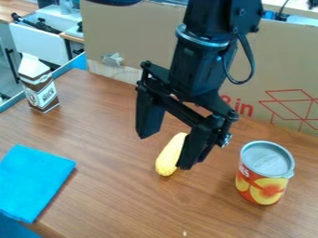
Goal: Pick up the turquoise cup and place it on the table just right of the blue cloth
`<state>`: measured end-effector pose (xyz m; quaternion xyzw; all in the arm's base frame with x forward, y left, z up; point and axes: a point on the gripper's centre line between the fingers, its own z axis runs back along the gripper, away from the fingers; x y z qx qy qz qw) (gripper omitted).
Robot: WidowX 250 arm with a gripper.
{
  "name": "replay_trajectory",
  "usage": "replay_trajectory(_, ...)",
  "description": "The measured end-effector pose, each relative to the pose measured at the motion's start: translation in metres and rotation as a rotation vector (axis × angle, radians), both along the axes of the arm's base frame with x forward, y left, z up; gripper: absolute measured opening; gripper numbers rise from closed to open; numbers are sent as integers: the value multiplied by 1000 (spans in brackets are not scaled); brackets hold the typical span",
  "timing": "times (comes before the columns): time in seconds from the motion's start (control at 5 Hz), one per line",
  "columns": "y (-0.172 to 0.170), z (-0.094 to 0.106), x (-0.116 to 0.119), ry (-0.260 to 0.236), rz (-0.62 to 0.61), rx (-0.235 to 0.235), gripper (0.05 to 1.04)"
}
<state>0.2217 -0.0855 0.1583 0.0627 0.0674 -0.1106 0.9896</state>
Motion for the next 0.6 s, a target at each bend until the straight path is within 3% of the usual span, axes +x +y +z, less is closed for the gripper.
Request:
replay_trajectory(0.2, 0, -4, 0, 16, -1, 5, 1001)
replay_trajectory(0.4, -29, -20, 9, 55, -95, 30, 1001)
replay_trajectory(0.6, -56, -32, 12, 44, -192, 19, 1001)
